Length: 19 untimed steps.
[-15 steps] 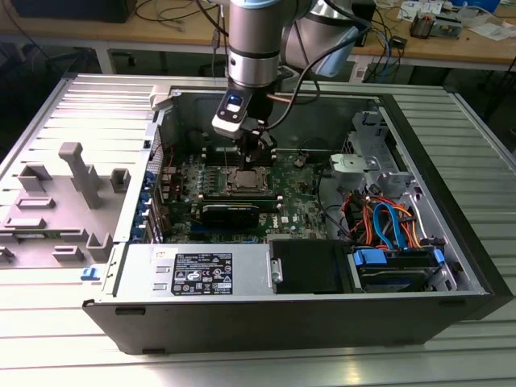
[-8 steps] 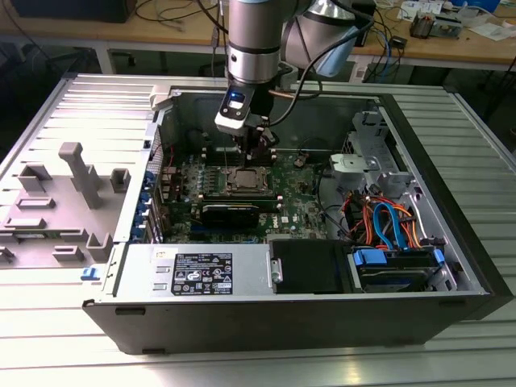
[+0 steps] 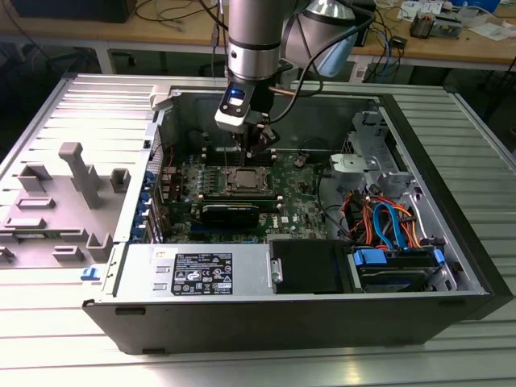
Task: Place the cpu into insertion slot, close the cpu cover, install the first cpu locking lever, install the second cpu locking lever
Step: 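Install the first cpu locking lever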
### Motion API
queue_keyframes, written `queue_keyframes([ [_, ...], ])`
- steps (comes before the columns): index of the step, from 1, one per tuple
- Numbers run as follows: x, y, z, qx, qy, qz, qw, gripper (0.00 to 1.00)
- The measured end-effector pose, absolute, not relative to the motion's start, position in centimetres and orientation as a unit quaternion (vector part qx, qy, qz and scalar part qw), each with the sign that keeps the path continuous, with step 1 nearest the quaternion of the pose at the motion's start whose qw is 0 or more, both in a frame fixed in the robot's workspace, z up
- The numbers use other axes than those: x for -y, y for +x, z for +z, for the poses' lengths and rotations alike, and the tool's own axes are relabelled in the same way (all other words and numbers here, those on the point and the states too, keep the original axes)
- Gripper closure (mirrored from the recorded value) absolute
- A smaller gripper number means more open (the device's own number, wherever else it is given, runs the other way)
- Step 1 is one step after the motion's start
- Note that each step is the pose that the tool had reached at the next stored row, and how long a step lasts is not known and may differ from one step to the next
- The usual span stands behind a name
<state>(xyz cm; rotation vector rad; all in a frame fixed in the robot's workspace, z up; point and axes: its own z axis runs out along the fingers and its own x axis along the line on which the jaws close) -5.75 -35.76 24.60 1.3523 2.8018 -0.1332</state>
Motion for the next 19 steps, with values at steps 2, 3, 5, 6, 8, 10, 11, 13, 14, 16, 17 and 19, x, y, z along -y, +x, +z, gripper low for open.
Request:
queue_keyframes([
  [2,35.77,-5.77,24.61,-0.9,0.434,-0.04,0.013,0.89],
  [3,35.77,-5.76,24.6,-0.9,0.434,-0.034,0.01,0.89],
  [5,35.82,-5.76,24.59,-0.905,0.424,-0.024,0.006,0.89],
  [6,35.83,-5.76,24.6,-0.911,0.413,-0.023,0.007,0.89],
  [8,35.84,-5.78,24.6,-0.917,0.399,-0.021,0.011,0.89],
  [10,35.83,-5.79,24.58,-0.918,0.395,-0.017,0.022,0.89],
  [11,35.83,-5.81,24.56,-0.919,0.392,-0.015,0.026,0.89],
  [13,35.83,-5.81,24.57,-0.93,0.367,-0.014,0.027,0.89],
  [14,35.83,-5.81,24.56,-0.933,0.358,-0.014,0.027,0.89],
  [16,35.83,-5.81,24.54,-0.943,0.33,-0.013,0.027,0.89],
  [17,35.83,-5.81,24.54,-0.946,0.322,-0.013,0.027,0.89],
  [19,35.84,-5.82,24.54,-0.955,0.294,-0.014,0.028,0.89],
])
